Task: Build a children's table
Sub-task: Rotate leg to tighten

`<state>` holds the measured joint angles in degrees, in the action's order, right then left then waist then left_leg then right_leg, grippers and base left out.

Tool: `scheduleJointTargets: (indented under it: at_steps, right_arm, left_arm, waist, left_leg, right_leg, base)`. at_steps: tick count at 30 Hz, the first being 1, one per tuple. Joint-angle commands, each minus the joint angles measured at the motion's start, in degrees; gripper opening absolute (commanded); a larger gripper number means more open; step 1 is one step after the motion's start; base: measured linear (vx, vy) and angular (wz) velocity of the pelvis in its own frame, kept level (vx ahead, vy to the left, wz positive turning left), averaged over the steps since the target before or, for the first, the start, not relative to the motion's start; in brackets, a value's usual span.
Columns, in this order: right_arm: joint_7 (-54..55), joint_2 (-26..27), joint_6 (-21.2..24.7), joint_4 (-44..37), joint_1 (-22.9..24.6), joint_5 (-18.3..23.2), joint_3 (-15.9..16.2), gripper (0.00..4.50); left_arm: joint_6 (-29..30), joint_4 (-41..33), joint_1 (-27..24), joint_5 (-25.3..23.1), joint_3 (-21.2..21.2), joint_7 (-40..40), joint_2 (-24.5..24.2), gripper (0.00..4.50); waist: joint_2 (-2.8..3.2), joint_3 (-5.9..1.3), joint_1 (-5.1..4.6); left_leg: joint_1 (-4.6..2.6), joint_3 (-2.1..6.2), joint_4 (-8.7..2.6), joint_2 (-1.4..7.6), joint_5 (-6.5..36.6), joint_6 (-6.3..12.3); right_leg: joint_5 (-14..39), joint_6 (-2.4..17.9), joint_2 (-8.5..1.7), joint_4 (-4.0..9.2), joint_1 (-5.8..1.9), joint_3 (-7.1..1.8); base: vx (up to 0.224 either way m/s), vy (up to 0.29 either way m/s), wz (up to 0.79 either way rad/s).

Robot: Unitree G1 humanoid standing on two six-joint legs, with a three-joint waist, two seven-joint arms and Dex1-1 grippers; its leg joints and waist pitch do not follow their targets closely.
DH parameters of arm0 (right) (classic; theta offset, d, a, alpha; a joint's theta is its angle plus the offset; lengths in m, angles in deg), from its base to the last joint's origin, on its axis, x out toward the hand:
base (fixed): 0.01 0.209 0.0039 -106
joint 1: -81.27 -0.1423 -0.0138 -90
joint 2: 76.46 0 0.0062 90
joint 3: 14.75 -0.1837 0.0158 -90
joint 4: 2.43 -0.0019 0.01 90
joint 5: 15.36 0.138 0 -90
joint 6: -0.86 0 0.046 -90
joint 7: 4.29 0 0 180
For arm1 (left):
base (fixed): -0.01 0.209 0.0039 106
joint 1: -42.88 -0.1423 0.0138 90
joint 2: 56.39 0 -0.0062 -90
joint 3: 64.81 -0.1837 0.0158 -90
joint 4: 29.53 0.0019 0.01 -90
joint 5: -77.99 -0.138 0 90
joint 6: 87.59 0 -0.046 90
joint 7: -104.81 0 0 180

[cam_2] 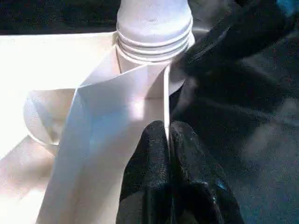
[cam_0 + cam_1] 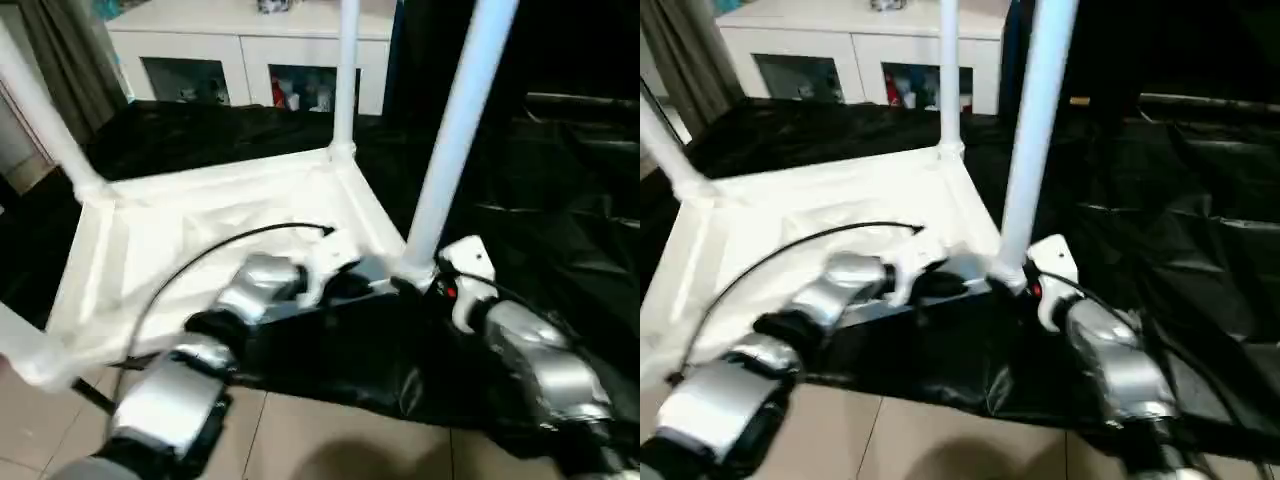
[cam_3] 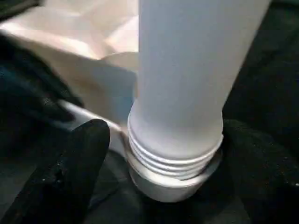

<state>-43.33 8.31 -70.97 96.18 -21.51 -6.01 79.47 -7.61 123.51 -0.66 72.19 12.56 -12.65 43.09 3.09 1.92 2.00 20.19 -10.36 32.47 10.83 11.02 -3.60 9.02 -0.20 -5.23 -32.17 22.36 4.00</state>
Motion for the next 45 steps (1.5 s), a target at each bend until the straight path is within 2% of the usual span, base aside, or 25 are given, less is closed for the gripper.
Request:
scheduleJointTargets:
  at_steps: [1, 2, 5, 6, 7, 11, 13, 16, 19, 20, 23, 24, 27, 29, 34, 36, 37, 41, 43, 44, 45]
  right_arm:
    - [-5.8, -0.5, 1.6, -4.1, 0.5, 2.9, 2.9, 3.99]
    - [-7.4, -1.6, 2.1, -4.9, 1.0, 3.3, 3.2, 3.99]
    - [-10.1, -4.2, 2.8, -6.2, 2.2, 3.0, 4.6, 3.99]
    - [-10.6, -4.6, 3.0, -6.4, 2.3, 2.9, 4.9, 3.99]
    - [-10.9, -4.7, 3.2, -6.4, 2.4, 3.0, 5.0, 3.99]
    - [-11.1, -4.6, 3.5, -6.6, 2.3, 3.0, 5.1, 3.99]
    - [-11.3, -4.6, 3.5, -6.6, 2.3, 2.7, 5.5, 3.99]
    - [-10.6, -4.2, 3.4, -5.7, 1.7, 2.5, 5.6, 3.99]
    - [-10.6, -4.4, 3.5, -5.4, 1.5, 2.0, 6.0, 3.67]
    - [-10.5, -4.3, 3.5, -5.5, 1.6, 1.9, 6.0, 3.67]
    - [-9.7, -4.0, 3.5, -5.1, 1.5, 1.6, 5.8, 3.55]
    - [-9.5, -3.9, 3.4, -4.8, 1.4, 1.5, 5.7, 3.32]
    - [-8.5, -3.5, 2.9, -3.7, 1.3, 1.1, 5.6, 3.21]
    - [-8.2, -3.3, 2.5, -3.3, 1.3, 0.8, 5.6, 2.88]
    - [-7.5, -2.8, 1.2, -2.3, 1.4, 0.3, 5.8, 2.73]
    - [-5.8, -1.5, -0.1, -0.9, 1.4, 0.4, 4.7, 2.72]
    - [-4.5, -0.8, -0.6, 0.0, 1.3, 0.3, 4.2, 2.72]
    - [0.4, 1.8, -1.6, 2.2, 1.3, -0.3, 2.8, 2.72]
    - [6.7, 5.9, -2.0, 4.5, 1.3, -0.6, 1.1, 2.70]
    - [12.4, 9.3, -2.1, 6.3, 0.9, -1.4, 0.3, 2.70]
    - [14.0, 10.3, -2.1, 6.8, 0.7, -1.6, 0.1, 2.70]
  left_arm:
    - [-0.7, -1.1, -2.1, 1.0, -1.5, 6.1, 0.3, 0.00]
    - [-0.5, -1.8, -2.7, 1.3, -1.8, 8.3, -0.6, 0.00]
    - [0.7, -3.6, -3.9, 2.3, -1.9, 14.1, -3.1, 0.00]
    - [0.9, -3.8, -4.0, 2.5, -1.8, 15.2, -3.8, 0.00]
    - [0.9, -3.8, -4.0, 2.5, -1.7, 15.6, -4.2, 0.00]
    - [1.0, -4.2, -4.0, 2.7, -1.0, 16.1, -5.0, 0.00]
    - [1.1, -4.5, -4.1, 2.7, -0.9, 15.9, -5.3, 0.00]
    - [1.6, -5.0, -4.1, 2.9, -0.8, 15.8, -5.5, 0.00]
    - [1.9, -5.2, -4.2, 3.0, -0.8, 16.1, -5.5, 0.00]
    - [1.8, -5.3, -4.3, 3.0, -0.8, 16.0, -5.5, 0.00]
    - [1.8, -5.3, -4.4, 2.9, -0.8, 15.6, -5.5, 0.00]
    - [1.7, -5.3, -4.4, 2.9, -0.7, 15.4, -5.5, 0.00]
    - [1.8, -5.4, -4.5, 2.9, -0.7, 15.0, -5.6, 0.00]
    - [2.0, -5.5, -4.4, 3.0, -0.7, 14.8, -5.7, 0.00]
    - [2.1, -5.3, -4.2, 2.9, -0.4, 13.7, -5.7, 0.00]
    - [2.2, -4.8, -3.9, 2.8, 0.2, 11.1, -5.2, 0.00]
    - [2.3, -4.4, -3.6, 2.6, 0.4, 9.5, -4.9, 0.00]
    - [3.1, -3.4, -2.9, 2.1, 0.7, 4.9, -3.6, 0.00]
    - [3.4, -1.9, -1.8, 1.1, 0.8, -0.9, -1.9, 0.00]
    - [3.8, -0.6, -0.8, 0.3, 0.9, -6.6, -0.2, 0.00]
    - [3.9, -0.2, -0.5, 0.1, 0.9, -8.1, 0.3, 0.00]
  waist:
    - [-1.19, -3.09, 0.50]
    - [-0.94, -3.11, 0.61]
    - [-0.79, -3.28, 1.04]
    - [-0.51, -3.35, 1.20]
    - [-0.59, -3.22, 1.36]
    - [-0.72, -3.00, 1.46]
    - [-0.73, -2.97, 1.40]
    - [-0.73, -3.08, 1.39]
    - [-0.75, -3.11, 1.40]
    - [-1.03, -3.12, 1.37]
    - [-0.93, -3.16, 1.45]
    - [-0.91, -3.16, 1.46]
    - [-0.92, -3.12, 1.40]
    - [-0.88, -3.07, 1.41]
    - [-0.95, -2.99, 1.27]
    - [-0.88, -2.99, 1.20]
    - [-1.11, -2.97, 1.09]
    - [-1.14, -2.78, 0.72]
    - [-1.08, -2.70, 0.47]
    - [-1.09, -2.72, 0.37]
    - [-1.10, -2.73, -0.05]
  left_leg:
    - [0.49, 0.49, -3.22, 2.17, 8.9, 7.29]
    - [0.51, 0.43, -3.15, 2.22, 8.7, 7.40]
    - [0.28, 0.25, -3.02, 2.34, 8.4, 7.54]
    - [0.23, 0.29, -2.98, 2.35, 8.1, 7.40]
    - [0.14, 0.11, -2.97, 2.35, 8.8, 7.24]
    - [0.00, 0.15, -3.29, 2.30, 11.8, 5.25]
    - [0.03, 0.21, -3.39, 2.25, 11.9, 4.59]
    - [0.05, 0.23, -3.34, 2.25, 11.3, 4.50]
    - [0.15, 0.18, -3.23, 2.18, 10.3, 4.84]
    - [0.16, 0.15, -3.21, 2.16, 10.2, 4.94]
    - [0.15, 0.16, -3.14, 2.16, 9.7, 5.14]
    - [0.17, 0.16, -3.14, 2.17, 9.7, 5.15]
    - [0.09, 0.16, -3.18, 2.12, 10.1, 4.90]
    - [0.09, 0.15, -3.20, 2.13, 10.5, 4.82]
    - [0.14, 0.21, -3.30, 2.08, 11.2, 4.45]
    - [0.11, 0.21, -3.31, 2.11, 11.5, 4.34]
    - [0.17, 0.25, -3.33, 2.04, 11.8, 4.19]
    - [0.15, 0.29, -3.49, 1.92, 13.0, 3.57]
    - [0.00, 0.39, -3.56, 1.81, 14.0, 2.79]
    - [-0.09, 0.38, -3.61, 1.81, 14.4, 2.54]
    - [-0.23, 0.54, -3.75, 1.74, 15.2, 1.45]
  right_leg:
    - [12.0, 13.8, -3.11, 3.22, -2.93, -1.99]
    - [11.1, 14.2, -3.15, 3.06, -2.90, -2.01]
    - [8.9, 15.3, -3.12, 2.65, -2.86, -2.00]
    - [8.5, 15.4, -3.17, 2.54, -2.93, -2.02]
    - [8.3, 15.6, -3.09, 2.60, -2.74, -2.09]
    - [13.2, 14.4, -3.18, 3.05, -2.67, -2.11]
    - [15.0, 13.5, -3.19, 3.20, -2.70, -2.15]
    - [14.0, 13.5, -3.18, 3.07, -2.71, -2.18]
    - [12.2, 13.9, -3.08, 2.92, -2.75, -2.15]
    - [12.4, 13.9, -3.10, 2.94, -2.77, -2.13]
    - [12.5, 13.8, -3.15, 2.89, -2.76, -2.15]
    - [12.5, 13.8, -3.17, 2.88, -2.76, -2.16]
    - [13.5, 13.6, -3.11, 3.01, -2.68, -2.13]
    - [13.9, 13.5, -3.12, 3.06, -2.65, -2.14]
    - [15.6, 12.8, -3.12, 3.24, -2.63, -2.14]
    - [15.9, 12.8, -3.19, 3.28, -2.55, -2.16]
    - [16.5, 12.7, -3.18, 3.34, -2.57, -2.14]
    - [19.8, 11.7, -3.15, 3.69, -2.30, -2.19]
    - [21.6, 11.1, -3.13, 3.97, -2.10, -2.11]
    - [22.3, 10.8, -3.09, 4.10, -2.06, -2.12]
    - [22.9, 10.5, -2.98, 4.09, -1.93, -2.06]
  base:
    - [0.000, 0.000, 0.00]
    - [0.000, 0.000, 0.00]
    - [0.000, 0.000, 0.00]
    - [0.000, 0.000, 0.00]
    - [0.000, 0.000, 0.00]
    - [0.000, 0.000, 0.00]
    - [0.000, 0.000, 0.00]
    - [0.000, 0.000, 0.00]
    - [0.000, 0.000, 0.00]
    - [0.000, 0.000, 0.00]
    - [0.000, 0.000, 0.00]
    - [0.000, 0.000, 0.00]
    - [0.000, 0.000, 0.00]
    - [0.000, 0.000, 0.00]
    - [0.000, 0.000, 0.00]
    - [0.000, 0.000, 0.00]
    - [0.000, 0.000, 0.00]
    - [0.000, 0.000, 0.00]
    - [0.000, 0.000, 0.00]
    - [0.000, 0.000, 0.00]
    - [0.000, 0.000, 0.00]
